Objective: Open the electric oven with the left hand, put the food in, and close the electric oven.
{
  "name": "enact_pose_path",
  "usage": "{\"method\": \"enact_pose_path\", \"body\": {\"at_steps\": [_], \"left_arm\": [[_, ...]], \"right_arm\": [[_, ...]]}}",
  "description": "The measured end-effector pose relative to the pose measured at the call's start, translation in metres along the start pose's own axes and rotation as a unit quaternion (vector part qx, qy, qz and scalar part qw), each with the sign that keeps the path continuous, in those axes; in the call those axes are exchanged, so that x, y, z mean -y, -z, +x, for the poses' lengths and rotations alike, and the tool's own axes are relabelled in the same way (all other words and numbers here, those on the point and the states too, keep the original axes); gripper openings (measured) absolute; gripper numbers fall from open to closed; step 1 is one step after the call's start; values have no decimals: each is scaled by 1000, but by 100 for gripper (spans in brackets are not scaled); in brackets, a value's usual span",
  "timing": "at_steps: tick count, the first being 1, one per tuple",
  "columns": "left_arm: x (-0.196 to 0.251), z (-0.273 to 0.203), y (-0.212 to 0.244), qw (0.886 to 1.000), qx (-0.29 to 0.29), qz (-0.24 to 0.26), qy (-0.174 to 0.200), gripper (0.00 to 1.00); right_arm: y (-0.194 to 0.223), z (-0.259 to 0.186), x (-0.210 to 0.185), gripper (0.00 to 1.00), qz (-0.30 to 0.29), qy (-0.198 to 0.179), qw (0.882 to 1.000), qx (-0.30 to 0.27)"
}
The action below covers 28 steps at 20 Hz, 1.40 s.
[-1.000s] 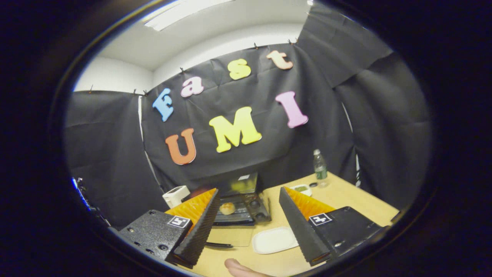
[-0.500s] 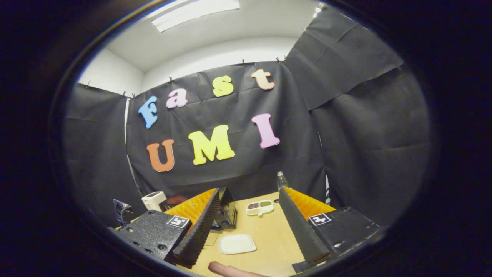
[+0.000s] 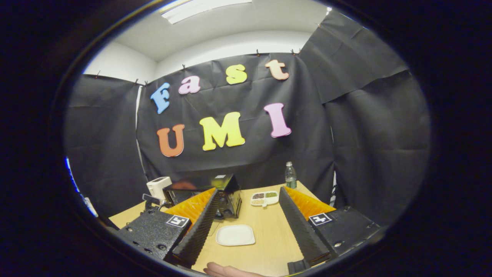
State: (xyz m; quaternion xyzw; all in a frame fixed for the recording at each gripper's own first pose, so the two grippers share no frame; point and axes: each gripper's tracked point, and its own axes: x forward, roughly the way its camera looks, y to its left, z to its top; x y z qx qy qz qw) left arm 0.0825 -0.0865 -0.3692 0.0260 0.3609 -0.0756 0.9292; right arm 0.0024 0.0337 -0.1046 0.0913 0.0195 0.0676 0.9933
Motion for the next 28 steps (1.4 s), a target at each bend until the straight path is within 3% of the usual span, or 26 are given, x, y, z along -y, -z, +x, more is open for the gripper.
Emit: {"method": "enact_pose_path", "body": {"at_steps": [1,2,3,4,5,8,9,11,12,14,28], "left_arm": [[4,5,-1,1000,-1,-1,2,96],[7,9,-1,1000,-4,-3,6,89],[9,13,-2,1000,-8,-4,10,96],[7,17,-3,1000,-12,-2,9,89],[5,20,-1,1000,-23,-6,6,96],[4,22,1,999,-38,-18,10,96],[5,21,0,999,-35,-18,10,100],[1,20,-3,999,-33,-15,1,96],[-1,20,-6,1000,-29,-10,-5,100],[-1,18,-9,999,-30,-9,-7,95],[-7,-3,-50,1000,28,-9,-10,96]], "right_arm": [[2,0,-3,93,-6,-5,1000,-1],[5,1,-3,93,-15,-9,1000,-2],[8,0,-5,93,-27,-12,1000,-3],[10,0,-4,93,-39,-11,999,-3],[10,2,-2,93,-45,-7,999,-4],[12,2,1,93,-44,-1,999,-3],[12,3,0,93,-42,-1,999,-3],[14,5,3,93,-36,2,999,-7],[16,5,3,93,-34,2,999,-8],[18,5,4,93,-29,2,1000,-9],[31,16,11,93,-12,21,999,-27]]}}
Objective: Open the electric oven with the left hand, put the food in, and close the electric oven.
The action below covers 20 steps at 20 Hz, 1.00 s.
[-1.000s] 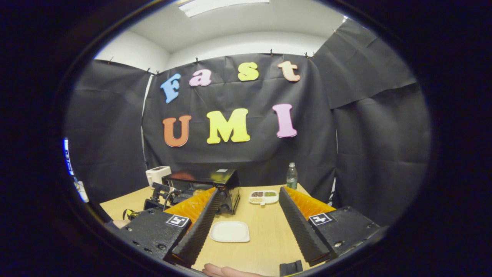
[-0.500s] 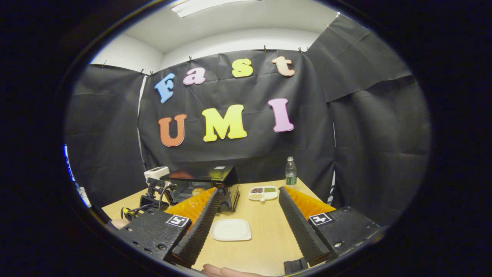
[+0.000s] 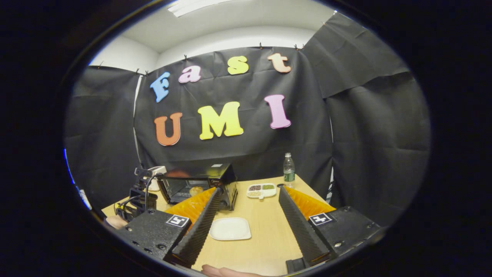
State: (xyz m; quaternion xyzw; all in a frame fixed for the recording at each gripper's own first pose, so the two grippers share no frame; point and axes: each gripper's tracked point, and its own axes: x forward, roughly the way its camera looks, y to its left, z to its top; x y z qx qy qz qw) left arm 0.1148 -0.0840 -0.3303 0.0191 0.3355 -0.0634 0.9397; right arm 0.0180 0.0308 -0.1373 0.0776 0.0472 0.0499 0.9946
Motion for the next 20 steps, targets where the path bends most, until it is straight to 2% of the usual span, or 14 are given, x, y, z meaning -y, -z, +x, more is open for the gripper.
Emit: {"method": "enact_pose_path", "body": {"at_steps": [8,9,10,13,17,20], "left_arm": [[-2,-5,-52,995,67,74,-22,96],[-4,-4,-61,993,76,81,-29,100],[-6,-2,-70,992,85,87,-36,96],[-10,3,-90,989,99,99,-42,96],[-17,14,-121,988,126,86,-32,96],[-35,15,-128,989,131,58,-45,96]], "right_arm": [[-8,-7,-2,93,-4,2,1000,15],[-10,-6,-1,93,-3,4,1000,17],[-10,-6,-2,93,-2,3,1000,19],[-8,-6,-4,94,-3,0,1000,18],[-4,-6,-4,93,-6,4,1000,10],[-3,-7,-7,93,-7,3,1000,8]]}}
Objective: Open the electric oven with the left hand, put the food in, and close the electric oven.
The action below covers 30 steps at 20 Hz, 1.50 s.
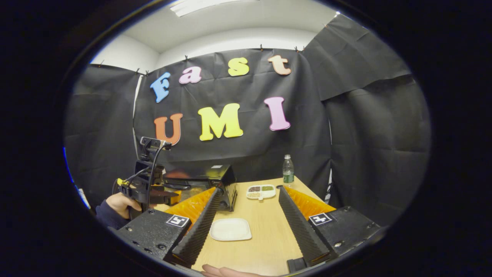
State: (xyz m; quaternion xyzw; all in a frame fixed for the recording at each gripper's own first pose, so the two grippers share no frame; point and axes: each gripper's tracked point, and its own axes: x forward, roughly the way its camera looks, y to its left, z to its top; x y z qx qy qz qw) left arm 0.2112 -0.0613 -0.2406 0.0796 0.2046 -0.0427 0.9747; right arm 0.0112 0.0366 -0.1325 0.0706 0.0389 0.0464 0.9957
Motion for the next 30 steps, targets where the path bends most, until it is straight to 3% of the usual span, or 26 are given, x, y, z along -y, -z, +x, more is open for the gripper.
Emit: {"method": "enact_pose_path", "body": {"at_steps": [6,11,16,19,20,24,28,29,30], "left_arm": [[-6,-47,-11,998,41,-41,14,96],[-16,-100,-33,995,92,-42,16,96],[-39,-155,-56,988,148,-42,-22,96],[-42,-184,-68,984,170,-55,-21,100],[-44,-195,-69,983,173,-65,-18,95],[-66,-236,-70,979,183,-77,-42,95],[-70,-272,-67,975,197,-93,-38,95],[-73,-280,-61,975,195,-97,-43,89],[-72,-286,-57,974,195,-103,-43,95]], "right_arm": [[1,-2,-5,93,-5,3,1000,-3],[-6,-7,-11,93,-8,4,1000,4],[-10,-10,-18,93,-15,6,1000,8],[-19,-13,-16,93,-16,13,1000,14],[-23,-16,-15,93,-20,17,999,19],[-35,-21,-22,93,-14,15,999,27],[-38,-22,-22,93,-3,19,1000,23],[-36,-21,-22,93,-1,18,1000,20],[-34,-20,-22,93,-1,19,1000,18]]}}
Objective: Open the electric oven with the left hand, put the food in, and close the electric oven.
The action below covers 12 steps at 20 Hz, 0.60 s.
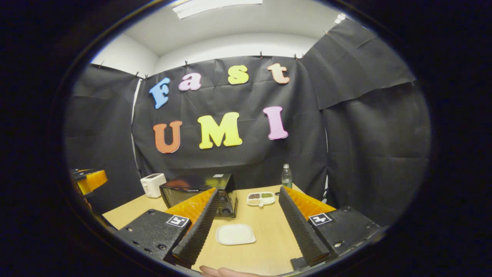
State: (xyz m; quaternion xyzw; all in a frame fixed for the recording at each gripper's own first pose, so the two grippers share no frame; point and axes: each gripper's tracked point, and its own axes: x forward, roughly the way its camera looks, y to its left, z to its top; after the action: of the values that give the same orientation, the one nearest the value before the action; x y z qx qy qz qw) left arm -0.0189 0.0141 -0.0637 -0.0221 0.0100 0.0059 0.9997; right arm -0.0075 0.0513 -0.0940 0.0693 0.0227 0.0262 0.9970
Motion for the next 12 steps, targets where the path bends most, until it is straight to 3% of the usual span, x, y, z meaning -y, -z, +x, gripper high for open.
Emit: {"method": "enact_pose_path", "body": {"at_steps": [12], "left_arm": [[26,-16,5,999,15,24,40,94]], "right_arm": [[3,-16,-10,93,-13,-11,1000,-4]]}}
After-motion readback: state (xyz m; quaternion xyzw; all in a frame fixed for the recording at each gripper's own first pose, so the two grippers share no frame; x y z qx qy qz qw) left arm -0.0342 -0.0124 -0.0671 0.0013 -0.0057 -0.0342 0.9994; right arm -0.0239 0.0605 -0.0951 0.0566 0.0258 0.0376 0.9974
